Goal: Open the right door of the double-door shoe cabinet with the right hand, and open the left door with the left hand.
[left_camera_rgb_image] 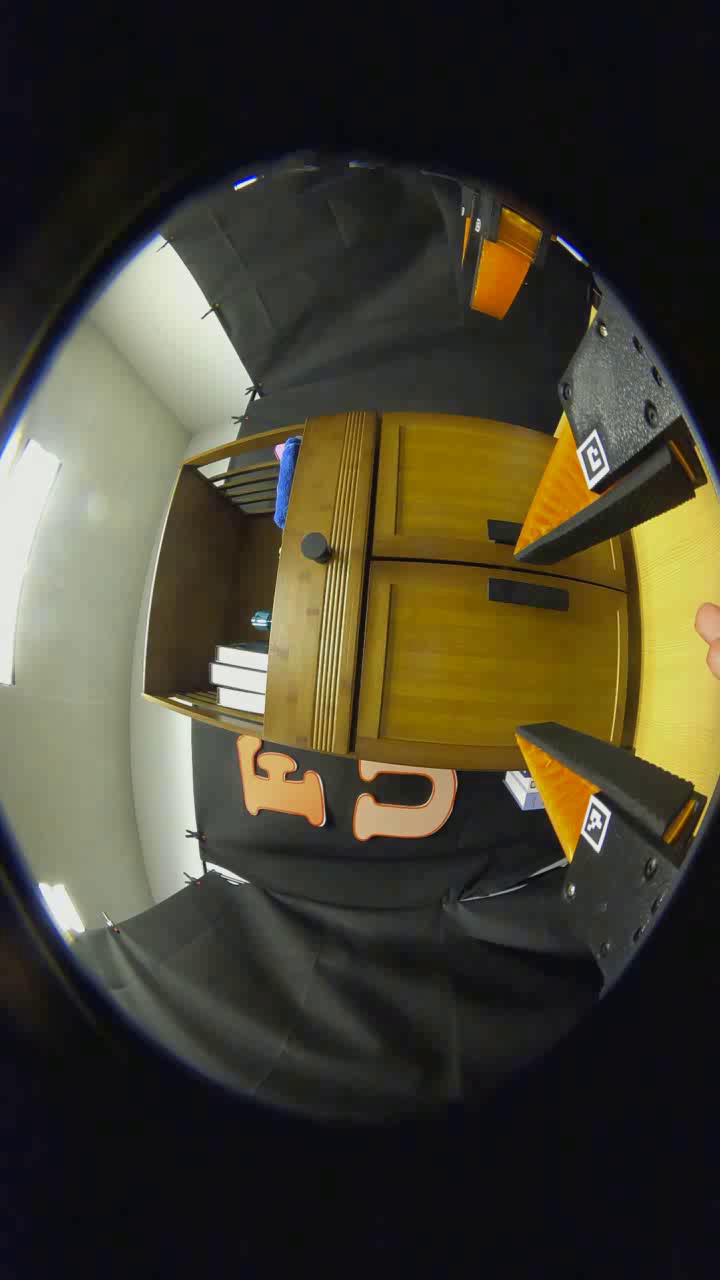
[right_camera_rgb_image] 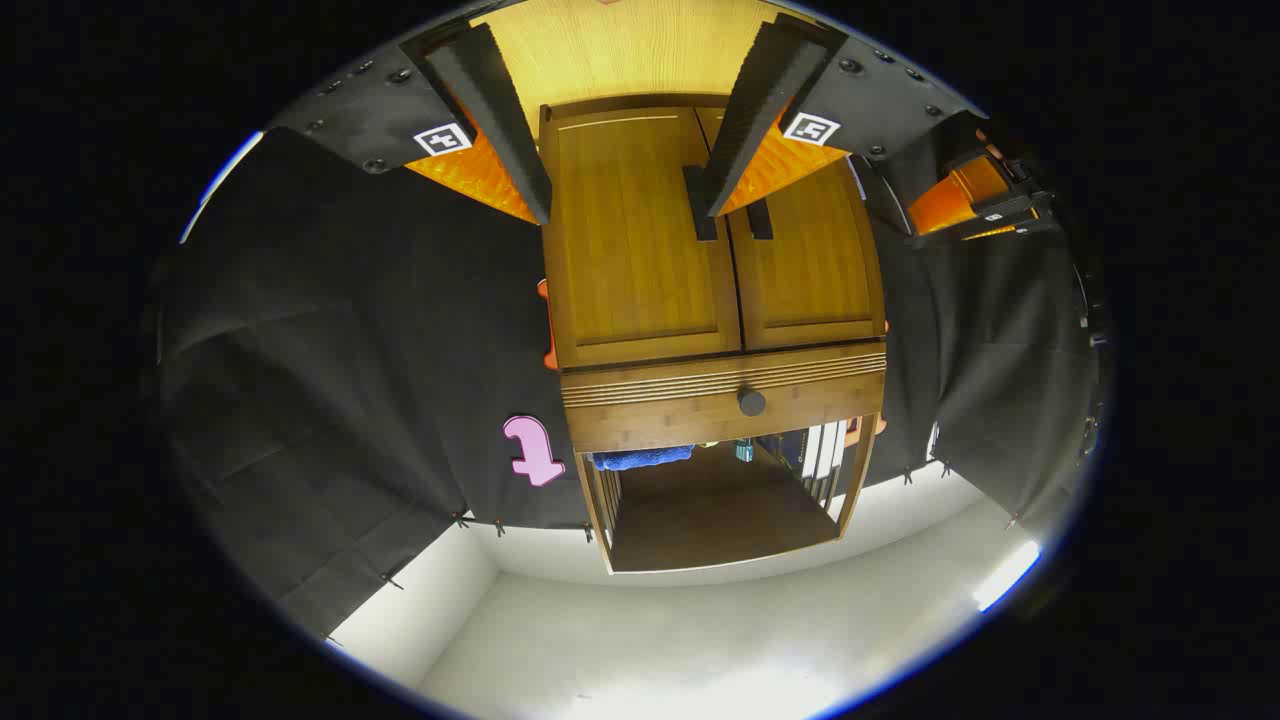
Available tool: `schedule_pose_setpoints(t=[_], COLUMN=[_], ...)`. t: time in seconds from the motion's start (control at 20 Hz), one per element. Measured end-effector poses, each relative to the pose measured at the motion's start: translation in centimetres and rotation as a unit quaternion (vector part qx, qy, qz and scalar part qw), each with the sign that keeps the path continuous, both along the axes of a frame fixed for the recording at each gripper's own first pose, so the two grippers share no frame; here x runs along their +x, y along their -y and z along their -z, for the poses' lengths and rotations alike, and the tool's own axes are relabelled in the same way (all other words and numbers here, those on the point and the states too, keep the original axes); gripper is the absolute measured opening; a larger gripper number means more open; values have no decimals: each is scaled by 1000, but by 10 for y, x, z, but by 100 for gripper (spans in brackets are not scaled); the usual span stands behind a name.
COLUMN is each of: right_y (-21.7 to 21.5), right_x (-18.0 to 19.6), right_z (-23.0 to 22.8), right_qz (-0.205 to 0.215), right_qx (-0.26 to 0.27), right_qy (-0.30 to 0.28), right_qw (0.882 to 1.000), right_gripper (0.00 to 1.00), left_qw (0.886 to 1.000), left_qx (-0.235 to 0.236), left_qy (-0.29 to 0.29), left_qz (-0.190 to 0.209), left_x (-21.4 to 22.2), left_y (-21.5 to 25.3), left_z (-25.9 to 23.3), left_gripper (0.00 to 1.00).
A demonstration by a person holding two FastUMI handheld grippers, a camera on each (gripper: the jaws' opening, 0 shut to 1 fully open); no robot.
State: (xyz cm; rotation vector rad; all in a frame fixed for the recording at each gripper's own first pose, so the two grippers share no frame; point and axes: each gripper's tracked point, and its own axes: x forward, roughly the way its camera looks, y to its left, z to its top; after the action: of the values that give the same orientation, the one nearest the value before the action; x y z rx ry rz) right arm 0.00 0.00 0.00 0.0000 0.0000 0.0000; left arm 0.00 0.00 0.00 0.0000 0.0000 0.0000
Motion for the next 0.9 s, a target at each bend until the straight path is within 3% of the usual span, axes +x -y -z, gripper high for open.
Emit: schedule_pose_setpoints(t=[0.1, 0.15, 0.9], right_y=[1, 2, 18], right_x=[1, 1, 10], right_z=[1, 0, -3], right_qz=[0, 0, 17], right_qx=[3, 5, 10], right_qy=[-1, -1, 8], right_qw=[1000, 1000, 1000], right_gripper=[89, 97, 98], left_qw=[1000, 1000, 1000], left_qx=[-2, -2, -6], left_qy=[1, 1, 1], left_qz=[-1, -1, 3], left_x=[1, 2, 5], left_y=[0, 0, 7], left_z=[-1, -1, -1], left_gripper=[96, 96, 96])
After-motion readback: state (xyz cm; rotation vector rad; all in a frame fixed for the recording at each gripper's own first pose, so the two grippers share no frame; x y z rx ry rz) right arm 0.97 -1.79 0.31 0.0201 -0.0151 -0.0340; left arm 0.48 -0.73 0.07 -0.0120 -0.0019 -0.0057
